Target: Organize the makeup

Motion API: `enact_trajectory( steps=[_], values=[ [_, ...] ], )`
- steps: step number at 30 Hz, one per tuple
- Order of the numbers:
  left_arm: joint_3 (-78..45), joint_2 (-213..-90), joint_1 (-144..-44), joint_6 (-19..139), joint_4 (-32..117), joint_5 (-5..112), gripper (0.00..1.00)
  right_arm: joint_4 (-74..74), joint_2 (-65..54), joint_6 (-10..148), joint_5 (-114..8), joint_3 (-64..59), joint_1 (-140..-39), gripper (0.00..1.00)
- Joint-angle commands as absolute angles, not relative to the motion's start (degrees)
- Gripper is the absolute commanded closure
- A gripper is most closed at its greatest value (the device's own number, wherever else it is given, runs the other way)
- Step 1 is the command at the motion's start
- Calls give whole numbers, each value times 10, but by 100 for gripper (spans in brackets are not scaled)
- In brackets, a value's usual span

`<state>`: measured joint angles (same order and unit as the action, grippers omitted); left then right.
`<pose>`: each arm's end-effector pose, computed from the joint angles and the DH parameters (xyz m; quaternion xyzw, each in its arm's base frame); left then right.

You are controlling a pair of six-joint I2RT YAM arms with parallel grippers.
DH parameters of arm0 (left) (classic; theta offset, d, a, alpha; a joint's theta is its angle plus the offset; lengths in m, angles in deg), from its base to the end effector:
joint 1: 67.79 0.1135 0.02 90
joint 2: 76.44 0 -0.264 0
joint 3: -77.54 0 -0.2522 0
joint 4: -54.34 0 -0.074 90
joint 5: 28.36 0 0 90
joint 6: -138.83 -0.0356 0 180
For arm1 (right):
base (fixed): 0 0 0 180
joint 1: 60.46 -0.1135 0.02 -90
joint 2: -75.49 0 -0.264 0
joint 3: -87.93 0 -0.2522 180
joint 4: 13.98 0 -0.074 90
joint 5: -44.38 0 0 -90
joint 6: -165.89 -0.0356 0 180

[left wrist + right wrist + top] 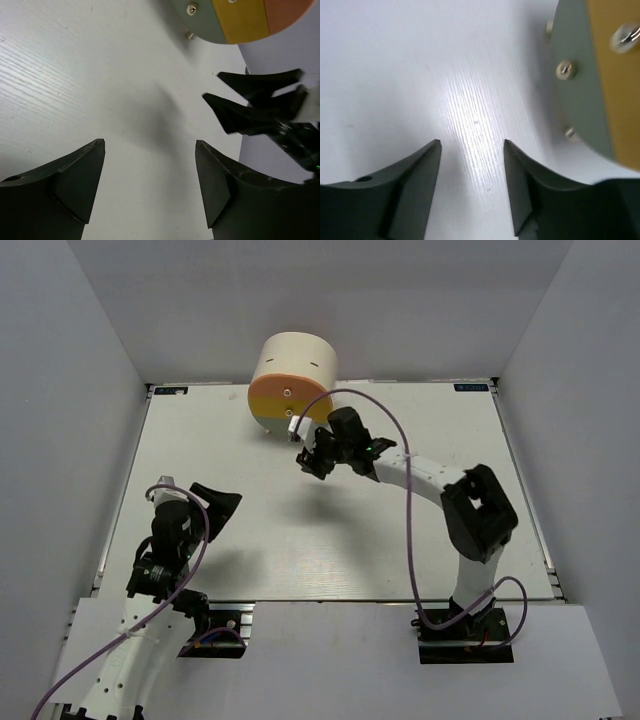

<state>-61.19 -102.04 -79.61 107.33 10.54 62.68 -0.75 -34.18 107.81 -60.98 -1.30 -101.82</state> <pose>0.1190 -0.0242 0.2440 -0.3441 0.7857 -0.2897 0.4247 0.3234 0.2973 0.2228 -0.5695 0.6574 0.1560 0.4682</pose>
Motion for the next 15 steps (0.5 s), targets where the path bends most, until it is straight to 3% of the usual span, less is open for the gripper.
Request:
enact_trajectory(
  steps=[1, 4, 8, 15],
  values=[
    [-623, -1018, -798, 1061, 154, 598, 18, 56, -264, 959, -721, 15, -999, 37],
    [-627, -1037, -798, 1046, 203, 582, 16, 160, -247, 922, -742, 64, -988, 24],
    [-609, -1083, -798, 1021, 252, 549, 14, 201, -198, 882, -693, 65, -975, 14],
    [-601, -1120, -804, 1004, 308, 518, 11, 110, -55, 870, -645, -58, -950, 11]
  ],
)
